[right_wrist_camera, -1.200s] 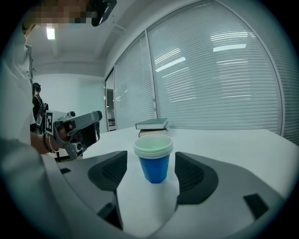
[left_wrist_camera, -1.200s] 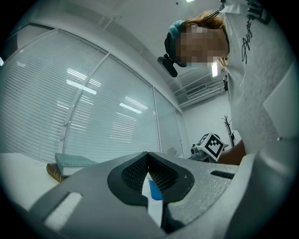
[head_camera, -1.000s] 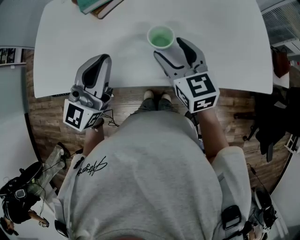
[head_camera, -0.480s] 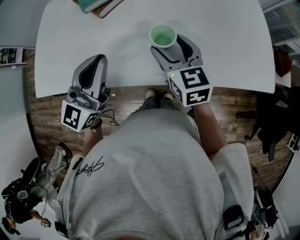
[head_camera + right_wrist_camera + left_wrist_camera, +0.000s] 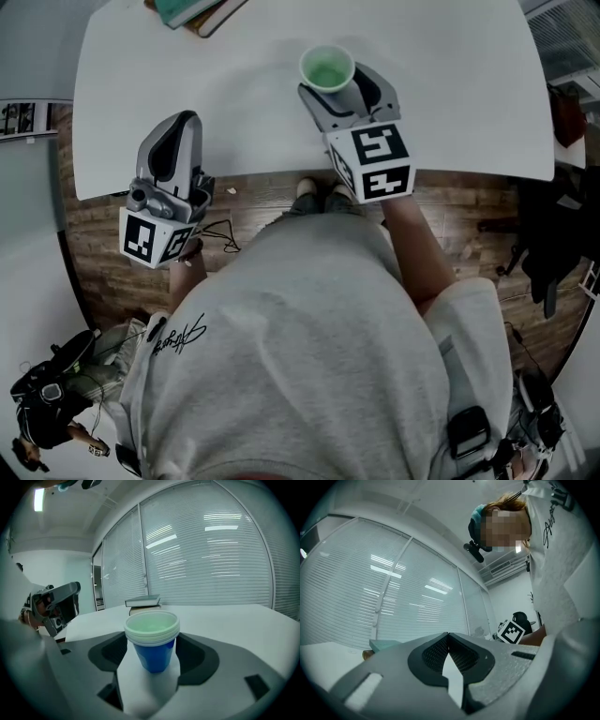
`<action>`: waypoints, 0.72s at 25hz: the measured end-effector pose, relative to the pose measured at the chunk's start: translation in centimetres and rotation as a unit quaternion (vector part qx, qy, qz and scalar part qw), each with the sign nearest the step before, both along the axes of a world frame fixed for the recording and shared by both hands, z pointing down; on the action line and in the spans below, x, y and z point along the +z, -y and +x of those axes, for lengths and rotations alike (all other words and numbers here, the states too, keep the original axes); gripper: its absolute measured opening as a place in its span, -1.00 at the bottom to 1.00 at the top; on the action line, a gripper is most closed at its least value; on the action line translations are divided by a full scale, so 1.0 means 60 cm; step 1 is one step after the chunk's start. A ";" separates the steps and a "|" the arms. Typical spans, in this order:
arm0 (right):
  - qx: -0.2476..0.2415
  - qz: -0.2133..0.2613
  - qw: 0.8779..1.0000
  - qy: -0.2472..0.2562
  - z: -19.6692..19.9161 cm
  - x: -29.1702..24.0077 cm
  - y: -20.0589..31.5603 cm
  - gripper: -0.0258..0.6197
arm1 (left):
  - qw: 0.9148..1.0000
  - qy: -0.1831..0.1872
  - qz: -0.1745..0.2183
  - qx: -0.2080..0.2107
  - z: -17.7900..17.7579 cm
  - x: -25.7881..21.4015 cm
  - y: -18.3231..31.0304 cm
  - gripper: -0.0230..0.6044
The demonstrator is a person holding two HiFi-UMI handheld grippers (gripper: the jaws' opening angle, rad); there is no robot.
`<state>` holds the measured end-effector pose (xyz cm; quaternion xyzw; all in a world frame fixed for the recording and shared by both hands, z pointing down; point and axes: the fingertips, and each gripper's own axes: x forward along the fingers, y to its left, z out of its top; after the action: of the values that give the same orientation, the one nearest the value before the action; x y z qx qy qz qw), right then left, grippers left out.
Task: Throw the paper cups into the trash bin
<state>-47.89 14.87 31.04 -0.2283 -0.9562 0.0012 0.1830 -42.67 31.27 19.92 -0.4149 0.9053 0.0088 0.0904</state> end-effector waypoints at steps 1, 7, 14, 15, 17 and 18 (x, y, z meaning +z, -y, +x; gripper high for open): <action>0.004 0.001 1.000 0.000 -0.002 0.001 0.000 -0.01 | 1.000 0.000 0.001 0.001 0.000 0.000 -0.001 -0.91; 0.029 0.005 1.000 -0.002 -0.016 0.008 0.001 -0.01 | 1.000 -0.001 0.009 0.010 -0.007 -0.003 -0.001 -0.91; 0.040 0.021 0.999 0.000 -0.026 0.010 -0.001 -0.01 | 0.999 -0.001 0.014 0.037 -0.022 -0.001 0.000 -0.91; 0.044 0.022 0.999 0.004 -0.026 0.007 -0.002 -0.01 | 0.999 -0.002 0.016 0.042 -0.026 -0.001 0.000 -0.92; 0.052 0.018 0.998 0.013 -0.027 0.000 -0.002 -0.01 | 0.998 -0.001 0.019 0.055 -0.033 -0.001 0.002 -0.91; 0.056 0.015 0.998 0.020 -0.028 -0.005 -0.002 -0.01 | 0.998 0.000 0.020 0.061 -0.036 -0.001 0.003 -0.91</action>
<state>-49.56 14.97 30.76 -0.1713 -0.9709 -0.0078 0.1673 -44.86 31.09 19.89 -0.4678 0.8778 0.0326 0.0982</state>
